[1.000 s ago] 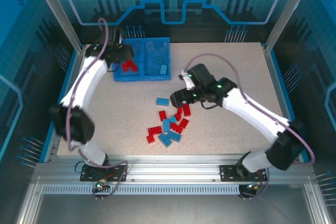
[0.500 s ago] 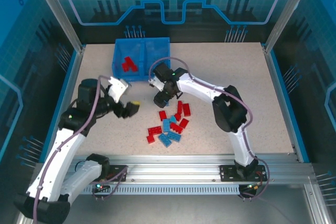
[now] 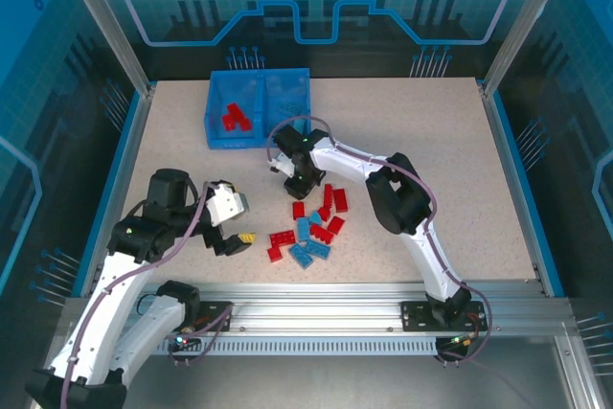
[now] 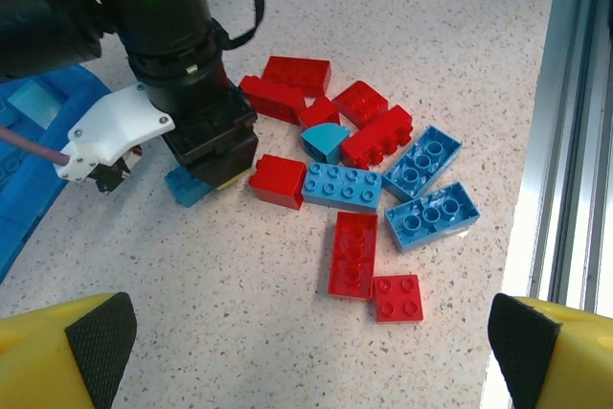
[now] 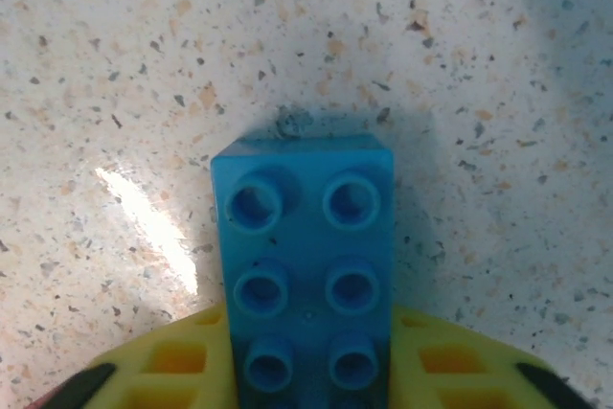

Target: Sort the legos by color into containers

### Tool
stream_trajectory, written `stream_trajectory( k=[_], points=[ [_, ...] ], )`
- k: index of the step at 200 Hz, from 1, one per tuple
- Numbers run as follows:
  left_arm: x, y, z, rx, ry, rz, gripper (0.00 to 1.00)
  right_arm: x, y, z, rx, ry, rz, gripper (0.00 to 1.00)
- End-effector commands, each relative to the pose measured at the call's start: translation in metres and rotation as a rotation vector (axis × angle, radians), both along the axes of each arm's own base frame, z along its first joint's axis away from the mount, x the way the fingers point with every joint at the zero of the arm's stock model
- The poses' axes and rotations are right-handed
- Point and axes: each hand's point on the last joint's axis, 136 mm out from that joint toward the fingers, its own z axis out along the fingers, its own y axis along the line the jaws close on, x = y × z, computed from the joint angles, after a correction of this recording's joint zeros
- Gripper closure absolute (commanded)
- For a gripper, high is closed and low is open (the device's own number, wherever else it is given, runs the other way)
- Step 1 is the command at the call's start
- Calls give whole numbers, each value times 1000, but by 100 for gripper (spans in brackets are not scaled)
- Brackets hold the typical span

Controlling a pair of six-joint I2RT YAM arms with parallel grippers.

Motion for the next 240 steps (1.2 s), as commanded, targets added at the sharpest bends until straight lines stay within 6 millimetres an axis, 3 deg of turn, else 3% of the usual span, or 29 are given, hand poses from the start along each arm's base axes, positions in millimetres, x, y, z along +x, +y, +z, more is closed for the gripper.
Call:
stream_trajectory(
  k=[1, 37, 57, 69, 98, 111, 116, 118, 139, 174, 196, 225, 240],
  points=[
    [0, -8, 8, -24, -75, -68, 1, 4, 4, 21, 43, -26, -15, 81],
    [27, -6, 33, -138, -119, 93, 1, 20, 21, 104, 237, -161, -112, 80],
    [48, 1, 50, -231, -93, 247, 1, 42, 28, 151, 375, -250, -244, 78],
    [57, 5, 56, -270, -66, 320, 1, 58, 28, 166, 441, -272, -344, 78],
    [81, 27, 73, -380, -34, 563, 1, 106, 14, 163, 431, -323, -583, 79],
    [88, 41, 76, -393, -11, 680, 1, 124, 18, 155, 429, -323, -618, 79],
    [90, 43, 75, -388, 1, 700, 1, 130, 22, 161, 445, -336, -621, 80],
    [90, 44, 75, -385, 4, 706, 1, 133, 23, 153, 433, -330, -623, 80],
    [91, 39, 71, -360, 74, 701, 1, 156, 35, 136, 427, -347, -635, 80],
    [95, 34, 63, -384, 145, 706, 1, 189, 46, 128, 504, -399, -668, 79],
    [95, 33, 57, -398, 168, 716, 1, 198, 55, 139, 563, -439, -640, 73],
    [97, 38, 47, -405, 211, 777, 1, 201, 59, 168, 631, -470, -641, 47],
    [98, 42, 41, -409, 239, 820, 1, 199, 59, 185, 662, -476, -641, 43]
  ],
)
